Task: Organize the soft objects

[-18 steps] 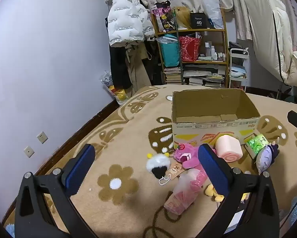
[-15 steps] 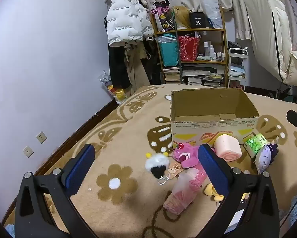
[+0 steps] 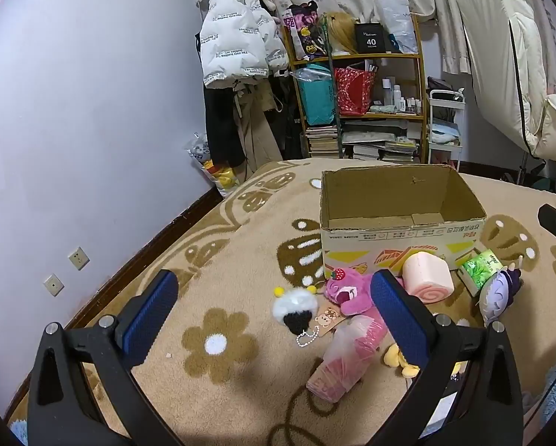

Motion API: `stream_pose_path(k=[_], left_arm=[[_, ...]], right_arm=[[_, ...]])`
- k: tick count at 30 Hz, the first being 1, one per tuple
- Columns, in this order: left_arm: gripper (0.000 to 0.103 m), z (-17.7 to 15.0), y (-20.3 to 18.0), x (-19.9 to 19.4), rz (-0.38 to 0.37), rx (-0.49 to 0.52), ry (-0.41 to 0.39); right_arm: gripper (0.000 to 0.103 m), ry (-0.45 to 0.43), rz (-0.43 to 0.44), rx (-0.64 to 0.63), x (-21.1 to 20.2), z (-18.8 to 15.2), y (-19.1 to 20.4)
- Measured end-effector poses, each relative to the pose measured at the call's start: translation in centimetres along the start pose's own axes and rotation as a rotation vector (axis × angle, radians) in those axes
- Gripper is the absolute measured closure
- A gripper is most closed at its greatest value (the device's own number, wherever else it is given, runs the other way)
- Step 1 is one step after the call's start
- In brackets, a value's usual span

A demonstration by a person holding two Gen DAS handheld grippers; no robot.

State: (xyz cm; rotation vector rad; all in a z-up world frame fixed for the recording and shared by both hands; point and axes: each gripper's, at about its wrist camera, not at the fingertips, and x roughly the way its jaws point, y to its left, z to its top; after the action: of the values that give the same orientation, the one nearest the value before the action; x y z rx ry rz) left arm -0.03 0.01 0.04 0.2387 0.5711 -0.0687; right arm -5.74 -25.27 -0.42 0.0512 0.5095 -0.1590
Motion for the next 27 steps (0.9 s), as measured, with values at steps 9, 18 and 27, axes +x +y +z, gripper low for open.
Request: stream_pose_path(k=[9,18,27], left_arm=[[0.001,-0.36,0.28,0.10,0.002,0.001,0.001],[0.001,-0.35,0.27,0.07,0.003,0.003,0.001],[0.001,-0.37,0.25,0.07,0.004,0.003,0.001]], right_arm=[[0.000,0.000,0.000,0.000,0.01,-0.02,0.01],[0.000,0.000,0.001,0.000,0.02,-0.04,0.02],[0.000,0.000,0.001,0.001,0.07,-0.10,0.01]])
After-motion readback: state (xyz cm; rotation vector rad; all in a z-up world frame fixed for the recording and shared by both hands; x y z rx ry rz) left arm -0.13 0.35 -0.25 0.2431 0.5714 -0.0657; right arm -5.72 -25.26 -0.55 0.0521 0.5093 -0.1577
